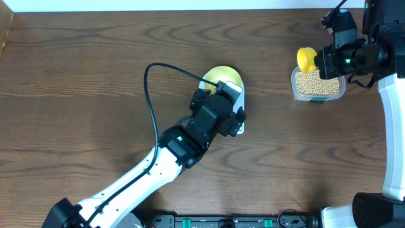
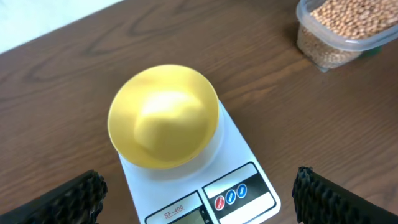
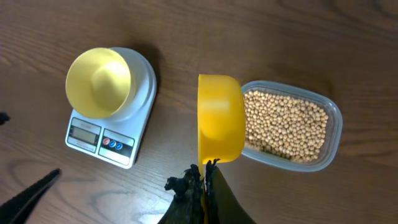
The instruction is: Scoop item into bowl and weigh 50g on scale
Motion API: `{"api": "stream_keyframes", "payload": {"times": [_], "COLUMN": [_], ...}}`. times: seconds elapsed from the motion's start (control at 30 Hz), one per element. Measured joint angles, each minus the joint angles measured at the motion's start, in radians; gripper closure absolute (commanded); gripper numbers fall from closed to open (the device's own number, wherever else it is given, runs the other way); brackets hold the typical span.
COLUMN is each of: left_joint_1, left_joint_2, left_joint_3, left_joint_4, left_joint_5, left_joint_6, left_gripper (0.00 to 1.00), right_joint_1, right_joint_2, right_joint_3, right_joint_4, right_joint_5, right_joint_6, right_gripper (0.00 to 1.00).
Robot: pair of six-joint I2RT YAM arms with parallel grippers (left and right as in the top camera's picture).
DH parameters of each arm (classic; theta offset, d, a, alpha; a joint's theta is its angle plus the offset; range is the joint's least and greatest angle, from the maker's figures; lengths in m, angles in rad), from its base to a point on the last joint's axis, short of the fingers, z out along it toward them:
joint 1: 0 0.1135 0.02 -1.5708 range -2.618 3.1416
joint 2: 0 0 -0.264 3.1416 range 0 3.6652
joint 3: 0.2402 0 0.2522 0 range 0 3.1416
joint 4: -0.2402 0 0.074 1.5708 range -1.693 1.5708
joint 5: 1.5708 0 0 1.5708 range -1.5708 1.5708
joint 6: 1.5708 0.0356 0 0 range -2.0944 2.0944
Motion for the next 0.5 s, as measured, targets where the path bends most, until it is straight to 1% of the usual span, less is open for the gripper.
{"api": "stream_keyframes", "payload": {"times": [0.1, 0.17, 0.23, 0.33, 0.4, 0.5], "left_joint_1": [0.000, 0.000, 0.000, 0.000, -0.001, -0.001], "left_joint_2": [0.064, 0.087, 0.099, 0.100, 0.100, 0.103], "left_joint_3": [0.000, 0.000, 0.000, 0.000, 0.000, 0.000], "left_joint_4": [0.044, 0.045, 0.024, 0.009, -0.026, -0.048], "left_joint_5": [-0.002, 0.008, 0.050, 0.163, 0.227, 0.269], "left_joint_6": [-0.034, -0.043, -0.053, -0.063, -0.124, -0.219], "left_gripper": [0.02, 0.02, 0.02, 0.02, 0.02, 0.02], "right_joint_1": [0.000, 0.000, 0.000, 0.000, 0.000, 0.000], "right_joint_2": [0.000, 0.000, 0.000, 0.000, 0.000, 0.000], "right_joint_3": [0.000, 0.000, 0.000, 0.000, 0.000, 0.000], "right_joint_4": [0.001, 0.001, 0.014, 0.029, 0.025, 0.005], "right_joint_5": [-0.001, -0.001, -0.005, -0.025, -0.047, -0.061], "right_joint_6": [0.000, 0.000, 0.000, 0.000, 0.000, -0.010], "right_gripper": [0.99, 0.99, 0.99, 0.99, 0.99, 0.99]}}
